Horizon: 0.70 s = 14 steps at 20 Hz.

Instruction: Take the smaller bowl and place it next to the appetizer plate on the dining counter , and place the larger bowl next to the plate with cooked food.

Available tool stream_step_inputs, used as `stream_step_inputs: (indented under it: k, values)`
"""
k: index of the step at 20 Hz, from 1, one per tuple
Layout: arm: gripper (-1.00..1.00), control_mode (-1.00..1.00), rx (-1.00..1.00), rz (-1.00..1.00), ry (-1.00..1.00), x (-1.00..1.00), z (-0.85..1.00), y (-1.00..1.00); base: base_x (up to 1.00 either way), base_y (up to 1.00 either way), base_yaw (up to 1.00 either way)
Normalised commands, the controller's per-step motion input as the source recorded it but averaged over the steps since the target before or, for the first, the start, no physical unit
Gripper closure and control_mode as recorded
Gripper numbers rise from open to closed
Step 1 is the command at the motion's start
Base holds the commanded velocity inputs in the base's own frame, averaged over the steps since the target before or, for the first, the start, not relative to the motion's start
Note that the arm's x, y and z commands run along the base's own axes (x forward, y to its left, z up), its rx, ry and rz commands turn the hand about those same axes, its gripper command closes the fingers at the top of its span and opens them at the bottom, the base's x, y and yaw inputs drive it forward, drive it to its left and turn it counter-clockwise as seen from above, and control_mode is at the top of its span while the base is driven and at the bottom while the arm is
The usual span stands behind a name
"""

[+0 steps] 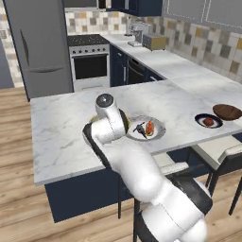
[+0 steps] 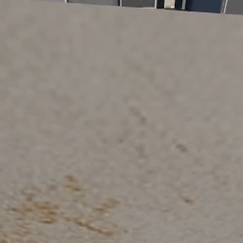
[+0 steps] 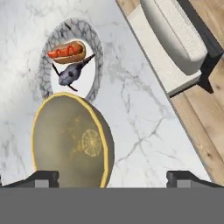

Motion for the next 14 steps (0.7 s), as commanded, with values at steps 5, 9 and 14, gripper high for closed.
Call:
stream_step_inputs:
  k: [5,9,14]
  values:
    - [-1.00,-1.00,0.07,-0.05,0.02,-0.93,0.81,-0.81,0.00,0.00,0.00]
    - [-1.00,-1.00,0.04,-0.19,0.06,-0.63,0.42,-1.00,0.00,0.00,0.00]
    - [-1.00,-1.00,0.02,-0.22,0.19,-0.42,0.05,-0.88,0.00,0.00,0.00]
